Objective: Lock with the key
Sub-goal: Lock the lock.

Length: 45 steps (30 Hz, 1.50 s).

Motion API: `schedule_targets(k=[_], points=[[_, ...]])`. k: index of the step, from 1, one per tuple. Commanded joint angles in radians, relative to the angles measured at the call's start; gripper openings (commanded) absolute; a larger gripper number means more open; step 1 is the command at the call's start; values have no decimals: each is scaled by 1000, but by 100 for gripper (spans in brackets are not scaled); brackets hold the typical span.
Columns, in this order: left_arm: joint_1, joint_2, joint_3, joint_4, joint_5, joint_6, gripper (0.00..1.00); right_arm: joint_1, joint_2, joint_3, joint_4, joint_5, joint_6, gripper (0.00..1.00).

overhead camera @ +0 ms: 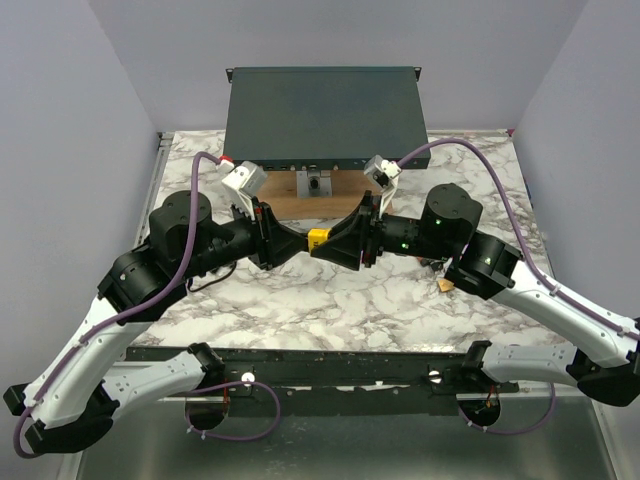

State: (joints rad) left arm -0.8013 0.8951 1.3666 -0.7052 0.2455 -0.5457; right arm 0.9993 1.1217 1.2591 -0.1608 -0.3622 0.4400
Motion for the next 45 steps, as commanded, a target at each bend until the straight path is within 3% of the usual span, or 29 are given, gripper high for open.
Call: schedule_targets(k=[1,3,6,8,9,12,17,23,31,35,43,45], points=[[-39,34,-12,62,66,-35,20,22,29,17,103,-16,-13,1],[-40,27,-19,79,57,-45,17,22,29,12,107,-16,-10,1],[-40,15,-24,95,22,-58,0,22,30,10,104,-11,-11,1],[-39,1,-26,101,-13,-58,0,23,25,7,103,-7,-13,1],[-39,-14,-31,109,-27,-57,0,23,20,6,100,-2,-17,4],[-40,-64,-47,156,-31,-48,0,23,-6,2,103,4,-33,30],[-39,-105,-15,173,-1,-51,0,23,-51,5,134,-53,-36,56],[-40,-127,15,154,4,-45,0,22,-107,10,131,-65,-54,69],[-39,-148,35,179,55,-36,0,23,-155,-3,74,-118,-126,72],[-39,-161,33,208,107,-34,0,23,-136,19,40,-179,-141,69],[-39,-189,33,245,164,-43,0,22,-142,9,2,-146,-182,63],[-39,-194,29,256,178,-49,0,22,-131,9,15,-167,-175,57]])
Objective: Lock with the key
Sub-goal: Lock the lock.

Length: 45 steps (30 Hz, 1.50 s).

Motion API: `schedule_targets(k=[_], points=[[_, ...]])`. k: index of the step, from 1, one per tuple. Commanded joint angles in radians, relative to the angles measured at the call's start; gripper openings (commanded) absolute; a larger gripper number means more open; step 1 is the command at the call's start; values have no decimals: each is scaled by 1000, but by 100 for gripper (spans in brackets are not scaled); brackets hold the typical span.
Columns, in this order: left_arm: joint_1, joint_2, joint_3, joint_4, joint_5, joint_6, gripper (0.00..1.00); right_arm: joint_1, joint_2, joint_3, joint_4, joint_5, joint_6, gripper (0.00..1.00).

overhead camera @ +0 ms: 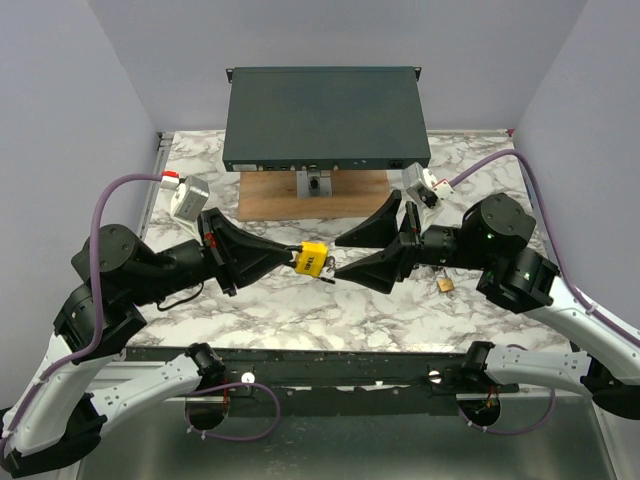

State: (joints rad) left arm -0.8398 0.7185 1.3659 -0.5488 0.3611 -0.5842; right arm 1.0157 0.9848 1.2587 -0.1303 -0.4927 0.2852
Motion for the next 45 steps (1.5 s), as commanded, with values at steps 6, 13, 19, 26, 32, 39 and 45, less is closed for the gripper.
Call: schedule_targets(k=[6,13,19,26,32,39,45], points=[[-1,-24,25,112,70,-19,0,5,30,4,30,-80,-4,45],[-1,-24,21,110,58,-20,0,5,47,-1,60,-139,24,43],[-1,-16,21,104,48,-19,0,6,48,-14,89,-155,47,31],[0,-14,16,112,31,-19,0,6,62,-27,98,-194,60,18],[-1,-10,15,116,23,-19,0,6,65,-32,100,-210,60,11],[-1,2,20,113,11,-17,0,6,66,-48,98,-234,60,24],[0,12,19,123,9,-20,0,7,68,-57,100,-227,58,10]])
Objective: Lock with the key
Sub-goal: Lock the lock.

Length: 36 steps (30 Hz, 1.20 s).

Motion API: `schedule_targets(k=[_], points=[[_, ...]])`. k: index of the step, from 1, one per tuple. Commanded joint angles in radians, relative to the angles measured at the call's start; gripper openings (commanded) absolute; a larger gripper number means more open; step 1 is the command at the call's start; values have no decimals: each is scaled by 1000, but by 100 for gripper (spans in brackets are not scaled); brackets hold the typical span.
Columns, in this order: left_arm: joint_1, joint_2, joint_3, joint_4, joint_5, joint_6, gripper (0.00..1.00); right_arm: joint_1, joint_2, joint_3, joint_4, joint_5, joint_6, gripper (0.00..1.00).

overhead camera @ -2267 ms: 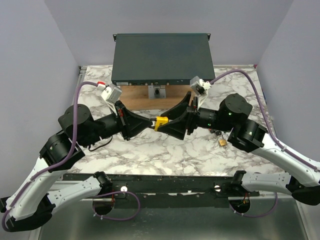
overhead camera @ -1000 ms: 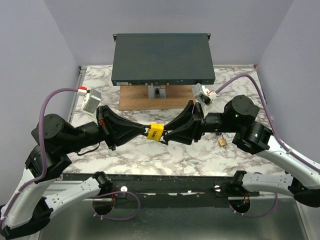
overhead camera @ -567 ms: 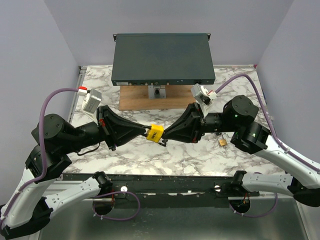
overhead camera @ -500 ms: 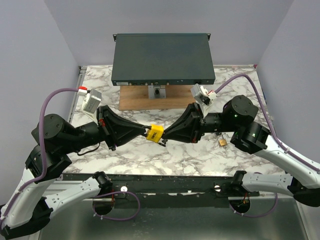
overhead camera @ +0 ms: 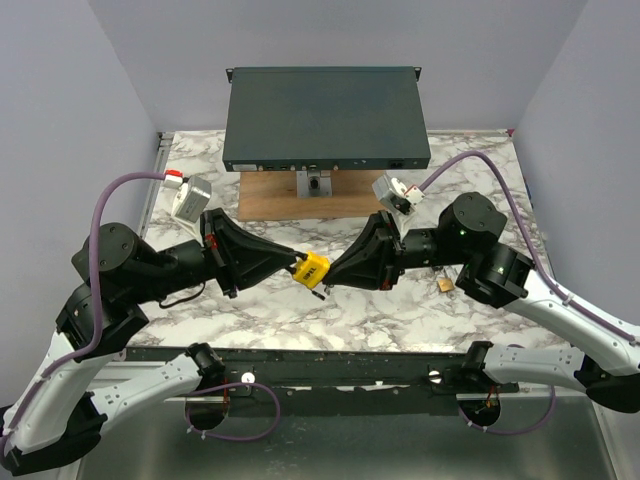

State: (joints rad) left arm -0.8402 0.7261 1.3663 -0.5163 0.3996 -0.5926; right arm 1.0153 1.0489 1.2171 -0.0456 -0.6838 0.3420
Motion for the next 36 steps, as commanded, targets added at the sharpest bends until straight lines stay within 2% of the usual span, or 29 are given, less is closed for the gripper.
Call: schedule_targets(k=[1,3,14,18,24,33,36], points=[[-1,6,18,92,-30,-10,0,5,6,-16,15,-33,2,7],[-1,9,16,98,-28,-13,0,5,12,-20,14,-31,3,1],[21,51,43,65,-37,17,0,6,3,-92,-16,17,-26,1],[77,68,44,52,-5,9,0,5,-1,-138,-10,32,-27,1],[214,73,-5,105,114,-54,0,5,-11,-199,-1,67,-21,1],[265,57,-47,132,115,-43,0,-18,-10,-295,36,67,20,1],[268,38,-70,145,99,-35,0,-33,-2,-330,99,32,60,1]])
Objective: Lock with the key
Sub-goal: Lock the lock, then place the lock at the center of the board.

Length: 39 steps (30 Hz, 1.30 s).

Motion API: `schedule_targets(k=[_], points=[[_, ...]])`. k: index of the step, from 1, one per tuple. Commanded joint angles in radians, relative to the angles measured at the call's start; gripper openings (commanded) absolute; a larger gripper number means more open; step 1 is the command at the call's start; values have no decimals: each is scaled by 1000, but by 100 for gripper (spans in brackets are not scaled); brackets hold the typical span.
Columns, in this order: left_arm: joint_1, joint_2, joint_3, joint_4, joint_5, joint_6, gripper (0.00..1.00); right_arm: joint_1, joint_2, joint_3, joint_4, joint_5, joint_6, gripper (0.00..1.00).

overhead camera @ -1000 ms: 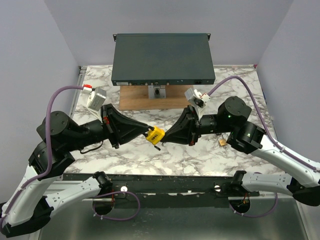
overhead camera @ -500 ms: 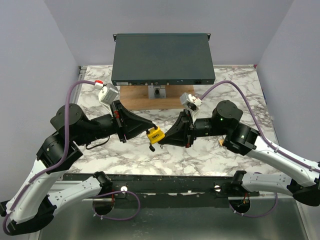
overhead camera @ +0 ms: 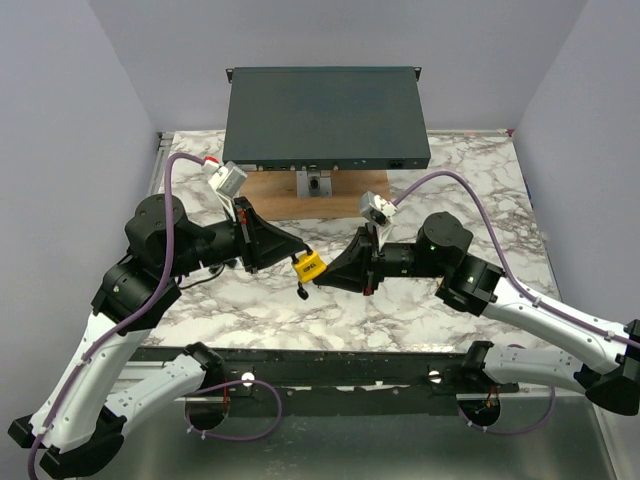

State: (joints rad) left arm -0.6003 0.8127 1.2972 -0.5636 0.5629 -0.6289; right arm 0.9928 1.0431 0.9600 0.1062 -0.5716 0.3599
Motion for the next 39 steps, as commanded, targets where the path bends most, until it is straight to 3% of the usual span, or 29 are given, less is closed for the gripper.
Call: schedule_targets(k=[1,8,15,19,24,29,34,39], points=[[27,-56,-12,205,-68,3,0,-15,4,-85,-34,-94,57,1],[28,-93,-69,263,-75,5,0,-42,4,-171,116,-162,175,1],[28,-70,-49,223,-131,14,0,-77,-19,-229,154,-153,222,1],[28,-48,-50,122,-239,16,0,-110,-49,-254,49,24,208,1],[28,-48,-198,117,-313,-34,0,-151,-41,-248,-105,318,214,1],[16,-31,-418,280,-322,-136,0,-221,16,-263,-178,489,299,1],[2,83,-571,445,-378,-213,0,-354,94,-287,-139,445,334,1],[0,314,-646,687,-365,-300,0,-423,189,-258,-129,450,352,1]])
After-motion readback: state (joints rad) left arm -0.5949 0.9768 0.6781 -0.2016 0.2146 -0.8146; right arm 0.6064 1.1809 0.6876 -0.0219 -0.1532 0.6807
